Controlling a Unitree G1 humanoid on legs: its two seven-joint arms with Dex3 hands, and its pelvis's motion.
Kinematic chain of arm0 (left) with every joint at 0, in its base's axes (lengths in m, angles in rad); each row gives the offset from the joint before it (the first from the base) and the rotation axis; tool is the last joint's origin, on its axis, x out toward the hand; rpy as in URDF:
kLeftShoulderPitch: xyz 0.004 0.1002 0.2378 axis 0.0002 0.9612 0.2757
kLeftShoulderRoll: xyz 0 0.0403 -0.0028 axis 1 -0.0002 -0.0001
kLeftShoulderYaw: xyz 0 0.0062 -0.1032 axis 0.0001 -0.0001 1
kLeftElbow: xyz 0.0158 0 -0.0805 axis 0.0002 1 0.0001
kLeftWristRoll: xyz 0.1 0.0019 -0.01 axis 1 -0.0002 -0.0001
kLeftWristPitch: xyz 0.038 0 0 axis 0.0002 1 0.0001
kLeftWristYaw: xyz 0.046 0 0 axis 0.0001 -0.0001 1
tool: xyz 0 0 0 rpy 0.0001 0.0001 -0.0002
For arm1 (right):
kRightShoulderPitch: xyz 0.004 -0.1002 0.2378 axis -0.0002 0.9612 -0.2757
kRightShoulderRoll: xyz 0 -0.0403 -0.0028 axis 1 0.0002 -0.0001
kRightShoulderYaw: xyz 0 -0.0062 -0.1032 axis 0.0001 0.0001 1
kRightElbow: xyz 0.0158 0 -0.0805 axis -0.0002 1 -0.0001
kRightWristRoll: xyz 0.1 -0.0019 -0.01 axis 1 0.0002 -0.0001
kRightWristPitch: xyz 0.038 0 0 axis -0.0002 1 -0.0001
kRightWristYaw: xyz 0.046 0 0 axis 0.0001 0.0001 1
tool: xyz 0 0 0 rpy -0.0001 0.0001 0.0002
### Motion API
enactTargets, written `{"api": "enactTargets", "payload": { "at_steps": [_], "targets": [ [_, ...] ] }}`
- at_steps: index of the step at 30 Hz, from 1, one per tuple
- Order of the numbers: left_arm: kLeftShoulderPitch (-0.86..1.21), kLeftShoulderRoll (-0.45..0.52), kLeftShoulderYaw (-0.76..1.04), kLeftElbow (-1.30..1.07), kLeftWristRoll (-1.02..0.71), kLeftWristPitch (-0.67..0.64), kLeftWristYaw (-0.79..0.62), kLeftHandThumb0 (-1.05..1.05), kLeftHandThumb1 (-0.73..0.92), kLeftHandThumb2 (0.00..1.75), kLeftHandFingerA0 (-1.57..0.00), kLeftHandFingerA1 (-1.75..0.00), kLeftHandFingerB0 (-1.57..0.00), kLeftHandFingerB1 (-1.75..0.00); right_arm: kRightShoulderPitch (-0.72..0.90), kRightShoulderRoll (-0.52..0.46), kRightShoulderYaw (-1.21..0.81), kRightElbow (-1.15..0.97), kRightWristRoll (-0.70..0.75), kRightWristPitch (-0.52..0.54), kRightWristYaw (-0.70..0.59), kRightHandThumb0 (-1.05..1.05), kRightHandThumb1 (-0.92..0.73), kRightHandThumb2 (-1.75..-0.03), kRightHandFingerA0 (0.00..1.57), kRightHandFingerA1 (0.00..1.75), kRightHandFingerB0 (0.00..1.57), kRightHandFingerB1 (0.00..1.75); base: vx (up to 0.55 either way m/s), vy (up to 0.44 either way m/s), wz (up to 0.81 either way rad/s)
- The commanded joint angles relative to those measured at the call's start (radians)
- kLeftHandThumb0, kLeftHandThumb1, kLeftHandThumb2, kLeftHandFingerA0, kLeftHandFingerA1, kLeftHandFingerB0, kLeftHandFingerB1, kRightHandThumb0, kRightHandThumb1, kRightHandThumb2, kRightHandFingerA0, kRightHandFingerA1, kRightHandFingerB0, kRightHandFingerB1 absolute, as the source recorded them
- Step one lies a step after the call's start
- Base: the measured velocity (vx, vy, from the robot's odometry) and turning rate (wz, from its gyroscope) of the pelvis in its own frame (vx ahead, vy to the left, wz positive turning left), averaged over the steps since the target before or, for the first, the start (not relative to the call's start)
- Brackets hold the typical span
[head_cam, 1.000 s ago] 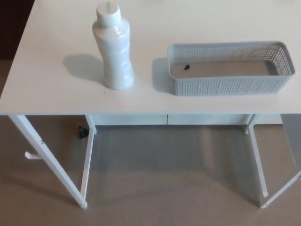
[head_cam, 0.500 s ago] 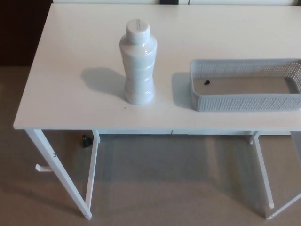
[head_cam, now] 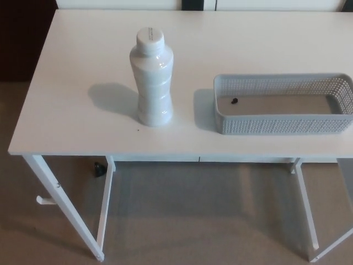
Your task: The robot walk up to a desk on which a bottle is kept on the left hand side and a container is kept on the right hand side. The robot uses its left hand to pick up the bottle and places it in the container.
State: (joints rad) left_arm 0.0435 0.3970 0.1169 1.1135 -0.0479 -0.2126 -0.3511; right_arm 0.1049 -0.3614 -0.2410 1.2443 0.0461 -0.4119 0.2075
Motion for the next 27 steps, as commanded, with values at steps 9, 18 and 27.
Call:
{"api": "enactTargets", "payload": {
  "at_steps": [9,18,27],
  "targets": [
    [-0.026,0.013,0.093,0.0,-0.083,0.094,-0.02,-0.33,0.59,0.58,-0.42,-0.43,-0.27,-0.3,0.013,-0.012,-0.015,0.011,0.009,0.005,-0.015,-0.62,-0.38,-0.54,0.91,0.46,0.73,0.42,0.0,0.0,0.0],
    [-0.143,0.275,0.455,0.05,-0.295,0.144,-0.092,-0.57,0.37,0.76,-0.01,-0.12,-0.04,-0.22,0.004,-0.032,-0.019,-0.01,0.014,0.015,0.007,-0.67,-0.28,-0.71,0.94,0.59,0.66,0.49,0.0,0.0,0.0],
    [-0.371,0.405,0.5,-0.157,-0.313,0.193,-0.161,-0.43,0.31,0.69,0.0,-0.24,0.0,-0.18,-0.007,-0.032,-0.026,0.004,0.02,0.026,0.017,-0.65,-0.28,-0.71,0.94,0.59,0.66,0.5,-0.01,-0.005,0.01]
  ]
}}
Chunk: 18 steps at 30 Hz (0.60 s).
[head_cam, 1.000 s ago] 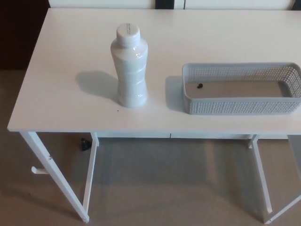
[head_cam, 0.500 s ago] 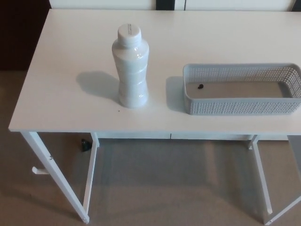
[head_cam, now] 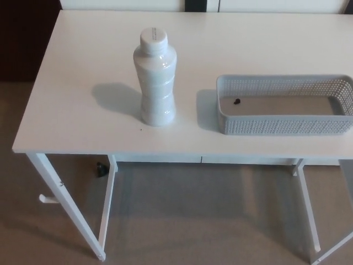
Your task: The robot walk up to a desk on which a bottle is kept on the left hand side and a container is kept on the right hand side. The robot uses its left hand to pick up the bottle and places it in the container.
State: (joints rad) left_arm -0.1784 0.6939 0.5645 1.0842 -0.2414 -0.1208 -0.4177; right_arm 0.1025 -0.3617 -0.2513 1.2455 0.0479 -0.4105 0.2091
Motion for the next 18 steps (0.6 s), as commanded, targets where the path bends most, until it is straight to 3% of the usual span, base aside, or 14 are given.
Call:
{"api": "enactTargets", "payload": {
  "at_steps": [1,3,4,5,6,8,11,12,18],
  "targets": [
    [-0.177,0.071,0.026,-0.239,-0.13,0.123,-0.105,-0.47,0.32,0.7,0.0,-0.26,0.0,-0.17,0.001,-0.031,-0.014,-0.008,0.017,0.022,0.017,-0.66,-0.28,-0.71,0.94,0.6,0.67,0.5,0.0,0.0,0.0],
    [-0.21,0.024,-0.013,-0.335,-0.128,0.123,-0.112,-0.44,0.33,0.72,0.0,-0.3,0.0,-0.22,0.006,-0.028,-0.012,-0.023,0.016,0.022,0.016,-0.66,-0.28,-0.71,0.95,0.6,0.67,0.5,0.0,0.0,0.0],
    [-0.213,0.013,-0.029,-0.362,-0.123,0.121,-0.116,-0.5,0.34,0.72,0.0,-0.24,0.0,-0.15,0.007,-0.028,-0.011,-0.026,0.015,0.023,0.014,-0.61,-0.37,-0.53,0.92,0.47,0.73,0.42,0.0,0.0,0.0],
    [-0.214,0.006,-0.04,-0.38,-0.119,0.12,-0.118,-0.5,0.34,0.72,0.0,-0.24,0.0,-0.15,0.007,-0.027,-0.011,-0.028,0.015,0.023,0.012,-0.61,-0.37,-0.53,0.92,0.47,0.73,0.42,0.0,0.0,0.0],
    [-0.213,-0.002,-0.064,-0.417,-0.1,0.122,-0.106,-0.56,0.37,0.74,0.0,-0.2,0.0,-0.14,0.008,-0.027,-0.012,-0.031,0.016,0.022,0.014,-0.66,-0.3,-0.68,0.86,0.53,0.69,0.49,0.0,0.0,0.0],
    [-0.234,-0.061,-0.123,-0.503,-0.079,0.133,-0.077,-0.53,0.38,0.66,-0.03,-0.22,0.0,-0.14,0.004,-0.028,-0.01,-0.031,0.014,0.029,0.011,-0.68,-0.29,-0.68,0.86,0.52,0.7,0.48,0.0,0.0,0.0],
    [-0.266,-0.125,-0.183,-0.571,-0.049,0.155,-0.023,-0.53,0.34,0.74,0.0,-0.24,0.0,-0.17,-0.003,-0.029,-0.004,-0.028,0.006,0.033,0.006,-0.67,-0.29,-0.68,0.86,0.53,0.7,0.49,-0.06,-0.042,0.0],
    [-0.282,-0.153,-0.214,-0.584,-0.025,0.143,-0.004,-0.53,0.35,0.74,0.0,-0.23,0.0,-0.18,-0.008,-0.029,-0.004,-0.021,0.006,0.027,0.007,-0.63,-0.37,-0.54,0.9,0.47,0.74,0.42,0.0,0.0,0.0],
    [-0.314,-0.22,-0.307,-0.603,0.026,0.157,0.037,-0.58,0.36,0.77,0.0,-0.21,0.0,-0.18,-0.018,-0.029,-0.003,-0.011,0.003,0.026,0.003,-0.64,-0.38,-0.55,0.91,0.47,0.74,0.42,0.0,0.0,0.0]
  ]
}}
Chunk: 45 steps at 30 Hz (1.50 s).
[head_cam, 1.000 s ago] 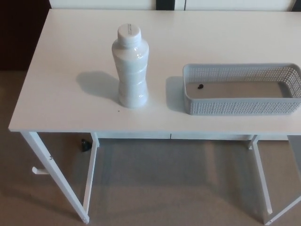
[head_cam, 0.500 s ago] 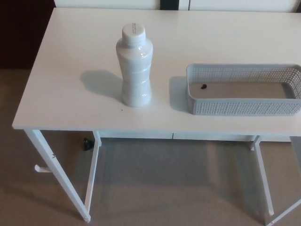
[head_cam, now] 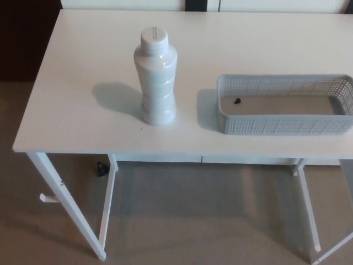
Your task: The robot walk up to a desk on which a bottle is kept on the left hand side and a container is kept on the right hand side. The robot uses its left hand to pick up the bottle and places it in the container.
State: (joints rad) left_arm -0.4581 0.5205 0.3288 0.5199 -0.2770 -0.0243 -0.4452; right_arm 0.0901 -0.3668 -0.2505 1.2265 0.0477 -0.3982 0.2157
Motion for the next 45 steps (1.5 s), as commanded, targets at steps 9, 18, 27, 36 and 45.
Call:
{"api": "enactTargets", "payload": {
  "at_steps": [9,18,27,36,45],
  "targets": [
    [-0.029,-0.127,-0.168,-0.083,0.072,0.108,0.07,-0.61,0.36,0.78,0.0,-0.15,0.0,-0.14,0.007,-0.027,0.006,-0.014,-0.001,0.004,-0.001,-0.66,-0.38,-0.53,0.9,0.47,0.76,0.43,0.0,0.0,0.0],
    [-0.005,-0.162,-0.207,-0.064,0.077,0.123,0.059,-0.62,0.38,0.77,0.0,-0.12,0.0,-0.12,0.013,-0.028,0.006,-0.014,0.001,-0.001,0.007,-0.66,-0.38,-0.53,0.9,0.47,0.79,0.44,0.0,0.0,0.0],
    [0.022,-0.198,-0.239,-0.066,0.091,0.108,0.055,-0.61,0.37,0.77,0.0,-0.13,0.0,-0.11,0.013,-0.024,0.005,-0.011,0.001,0.004,0.001,-0.65,-0.38,-0.53,0.9,0.47,0.8,0.44,0.0,0.0,0.0],
    [0.015,-0.262,-0.288,-0.063,0.127,0.098,0.09,-0.59,0.37,0.76,0.0,-0.13,0.0,-0.12,0.026,-0.014,0.001,-0.036,0.012,0.01,0.009,-0.62,-0.38,-0.54,0.93,0.47,0.8,0.44,0.0,0.0,0.0],
    [-0.012,-0.331,-0.325,-0.042,0.151,0.108,0.121,-0.57,0.36,0.74,0.0,-0.13,0.0,-0.12,0.011,-0.015,0.007,-0.028,0.006,0.008,0.005,-0.63,-0.39,-0.54,0.9,0.47,0.8,0.44,0.0,0.0,0.0]
  ]
}}
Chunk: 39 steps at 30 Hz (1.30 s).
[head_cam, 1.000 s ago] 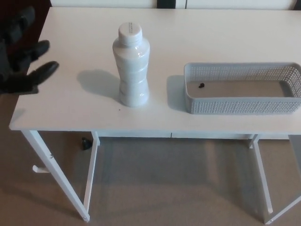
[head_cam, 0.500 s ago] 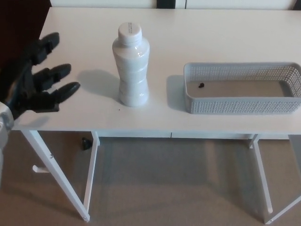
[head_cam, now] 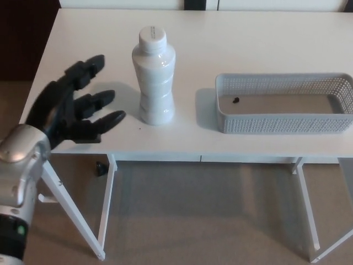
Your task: The robot walk up to a desk on which a bottle is kept on the left hand side and a container is kept on the right hand side. The robot uses its left hand to pick up the bottle and places it in the container.
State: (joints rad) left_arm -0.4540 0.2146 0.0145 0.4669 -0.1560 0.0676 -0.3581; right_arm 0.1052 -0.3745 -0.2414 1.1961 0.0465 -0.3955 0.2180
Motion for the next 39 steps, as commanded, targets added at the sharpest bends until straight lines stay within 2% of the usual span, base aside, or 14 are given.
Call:
{"api": "enactTargets", "payload": {
  "at_steps": [1,4,16,18,21,23,24,25,26,27,29,30,31,39],
  "targets": [
    [-0.019,-0.035,-0.012,0.013,0.026,0.018,0.034,-0.59,0.35,0.66,0.0,-0.15,0.0,-0.08,-0.005,-0.007,-0.003,0.003,0.007,0.005,0.002,-0.65,-0.38,-0.53,0.9,0.47,0.8,0.44,0.0,0.0,0.0],
    [-0.034,-0.056,-0.011,0.019,0.024,0.028,0.046,-0.59,0.36,0.75,0.0,-0.14,0.0,-0.12,-0.004,-0.006,0.005,-0.009,-0.001,0.0,-0.004,-0.65,-0.38,-0.54,0.91,0.46,0.81,0.44,0.0,0.0,0.0],
    [-0.147,-0.158,0.069,0.055,-0.033,0.106,0.092,-0.64,0.4,0.76,0.0,-0.12,0.0,-0.09,-0.003,-0.006,0.022,-0.048,-0.006,0.006,-0.006,-0.66,-0.39,-0.54,0.9,0.46,0.81,0.44,0.0,0.0,0.0],
    [-0.18,-0.166,0.07,0.075,-0.028,0.113,0.101,-0.67,0.42,0.74,0.0,0.0,0.0,-0.02,-0.014,-0.007,0.029,-0.033,-0.012,0.007,-0.009,-0.67,-0.39,-0.54,0.91,0.46,0.82,0.44,0.0,0.0,0.0],
    [-0.215,-0.177,0.065,0.093,-0.013,0.107,0.12,-0.68,0.42,0.75,0.0,0.0,0.0,0.0,-0.013,-0.006,0.035,-0.039,-0.011,0.005,-0.009,-0.65,-0.38,-0.54,0.91,0.46,0.82,0.44,0.0,0.0,0.0],
    [-0.23,-0.187,0.066,0.098,-0.012,0.108,0.131,-0.67,0.4,0.73,0.0,0.0,0.0,-0.01,-0.015,-0.006,0.034,-0.042,-0.006,0.007,-0.005,-0.65,-0.38,-0.54,0.92,0.47,0.82,0.44,0.0,0.0,0.0],
    [-0.241,-0.193,0.065,0.1,-0.011,0.11,0.139,-0.64,0.46,0.55,0.0,0.0,0.0,-0.01,-0.02,-0.007,0.034,-0.037,-0.007,0.002,-0.005,-0.66,-0.38,-0.54,0.93,0.47,0.83,0.44,0.0,0.0,0.0],
    [-0.249,-0.198,0.063,0.1,-0.009,0.113,0.145,-0.64,0.46,0.55,0.0,0.0,0.0,-0.01,-0.024,-0.008,0.036,-0.029,-0.009,-0.007,-0.007,-0.66,-0.38,-0.54,0.93,0.47,0.83,0.44,0.0,0.0,0.0],
    [-0.259,-0.207,0.063,0.092,-0.013,0.131,0.155,-0.64,0.47,0.55,0.0,0.0,0.0,0.0,-0.033,-0.008,0.038,-0.018,-0.013,-0.004,-0.01,-0.65,-0.38,-0.53,0.92,0.47,0.83,0.45,0.0,0.0,0.0],
    [-0.263,-0.214,0.062,0.085,-0.015,0.14,0.161,-0.68,0.41,0.72,0.0,0.0,0.0,0.0,-0.038,-0.008,0.041,-0.015,-0.016,0.0,-0.012,-0.7,-0.3,-0.68,0.88,0.51,0.81,0.5,0.0,0.0,0.0],
    [-0.263,-0.22,0.061,0.078,-0.016,0.143,0.163,-0.68,0.41,0.72,0.0,0.0,0.0,0.0,-0.04,-0.009,0.043,-0.016,-0.017,0.003,-0.014,-0.7,-0.3,-0.68,0.88,0.51,0.81,0.5,0.0,0.0,0.0],
    [-0.261,-0.221,0.06,0.078,-0.016,0.142,0.162,-0.61,0.47,0.55,0.0,0.0,0.0,0.0,-0.038,-0.01,0.044,-0.019,-0.018,0.001,-0.014,-0.65,-0.38,-0.53,0.91,0.46,0.83,0.44,0.0,0.0,0.0],
    [-0.255,-0.222,0.057,0.076,-0.014,0.143,0.157,-0.66,0.4,0.71,0.0,0.0,0.0,-0.01,-0.036,-0.014,0.048,-0.023,-0.021,-0.003,-0.009,-0.74,-0.29,-0.71,0.96,0.57,0.83,0.52,0.0,0.0,0.0],
    [-0.247,-0.192,0.009,0.116,0.041,0.123,0.148,-0.68,0.42,0.73,0.0,0.0,0.0,0.0,-0.039,-0.021,0.058,-0.033,-0.02,-0.003,0.007,-0.74,-0.29,-0.72,0.93,0.56,0.81,0.51,0.0,0.0,0.0]
  ]
}}
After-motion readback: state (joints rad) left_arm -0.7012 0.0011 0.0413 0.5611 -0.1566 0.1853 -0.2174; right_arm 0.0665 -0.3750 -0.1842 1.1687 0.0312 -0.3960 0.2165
